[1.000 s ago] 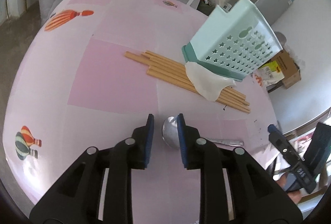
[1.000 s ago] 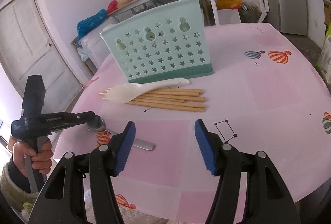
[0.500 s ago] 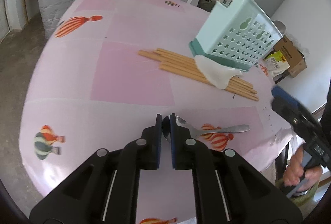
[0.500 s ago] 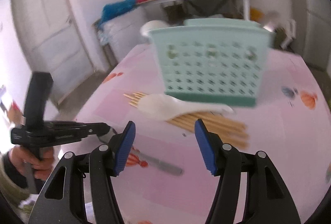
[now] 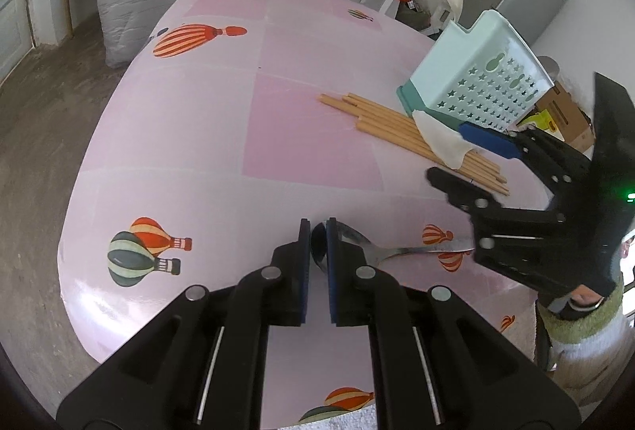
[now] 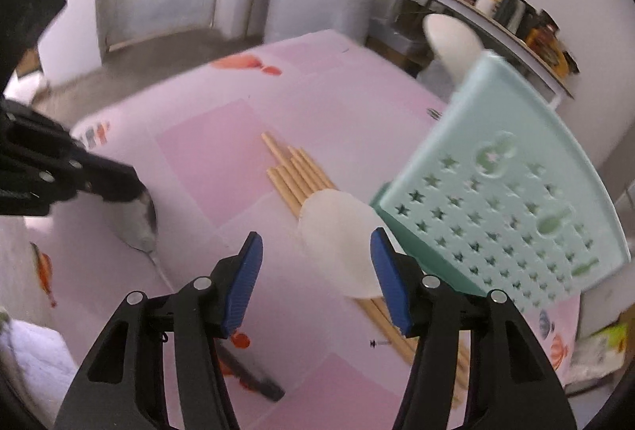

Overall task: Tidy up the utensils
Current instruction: 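Lift the spoon and lower it into the green caddy with the left tool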

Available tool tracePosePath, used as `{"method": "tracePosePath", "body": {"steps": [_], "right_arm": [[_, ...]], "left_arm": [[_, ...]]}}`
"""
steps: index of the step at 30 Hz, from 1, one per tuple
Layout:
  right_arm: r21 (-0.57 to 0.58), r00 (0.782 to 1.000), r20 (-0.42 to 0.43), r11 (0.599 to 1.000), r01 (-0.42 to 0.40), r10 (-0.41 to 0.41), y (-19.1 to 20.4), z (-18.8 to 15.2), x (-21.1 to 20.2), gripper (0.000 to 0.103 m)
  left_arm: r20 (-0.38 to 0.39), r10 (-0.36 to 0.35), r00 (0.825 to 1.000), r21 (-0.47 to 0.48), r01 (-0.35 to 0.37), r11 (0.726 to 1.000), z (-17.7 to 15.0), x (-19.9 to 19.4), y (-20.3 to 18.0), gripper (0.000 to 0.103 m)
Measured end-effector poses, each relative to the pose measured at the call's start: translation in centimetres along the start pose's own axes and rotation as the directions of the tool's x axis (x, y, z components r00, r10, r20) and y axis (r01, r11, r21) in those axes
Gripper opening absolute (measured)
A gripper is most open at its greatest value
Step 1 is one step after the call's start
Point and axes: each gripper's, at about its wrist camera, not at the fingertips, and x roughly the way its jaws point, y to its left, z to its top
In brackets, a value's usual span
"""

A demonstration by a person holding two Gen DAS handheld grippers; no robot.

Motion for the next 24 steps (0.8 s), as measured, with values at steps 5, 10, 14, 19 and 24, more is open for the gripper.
{"method": "tracePosePath", "body": {"steps": [5,10,14,19,24], "right_arm": [[-0.011,0.999,-0.021,0.999,0.039,-0.039,-0.1,-0.2,1.1,0.012],[0.074,0.995,0.054,0.994,0.081,-0.085,-1.7,-0.6,-0.9,0.008],[0.225,0.981,0.136,0.968,0.109,-0.142,-4.5,-1.8,-4.9,0.005],[0.511,0.948,0.225,0.856,0.080,-0.223,-9.9,-6.0,-10.9,0.003],[0.721,0.922,0.272,0.693,-0.006,-0.275,-13.9,-11.5,-14.6,0.003]], "left_arm": [[0.005,0.001,1.000,0.001,-0.001,1.000,-0.1,0.1,0.1,0.006],[0.028,0.005,1.000,-0.006,-0.005,1.000,-0.1,0.3,0.2,0.006],[0.064,0.003,0.998,-0.014,-0.003,1.000,0.1,-0.3,0.2,0.005],[0.171,-0.049,0.984,-0.007,0.051,0.999,0.8,-2.6,-0.7,0.001],[0.310,-0.060,0.949,0.082,0.036,0.996,2.2,-5.6,-4.0,0.001]]}}
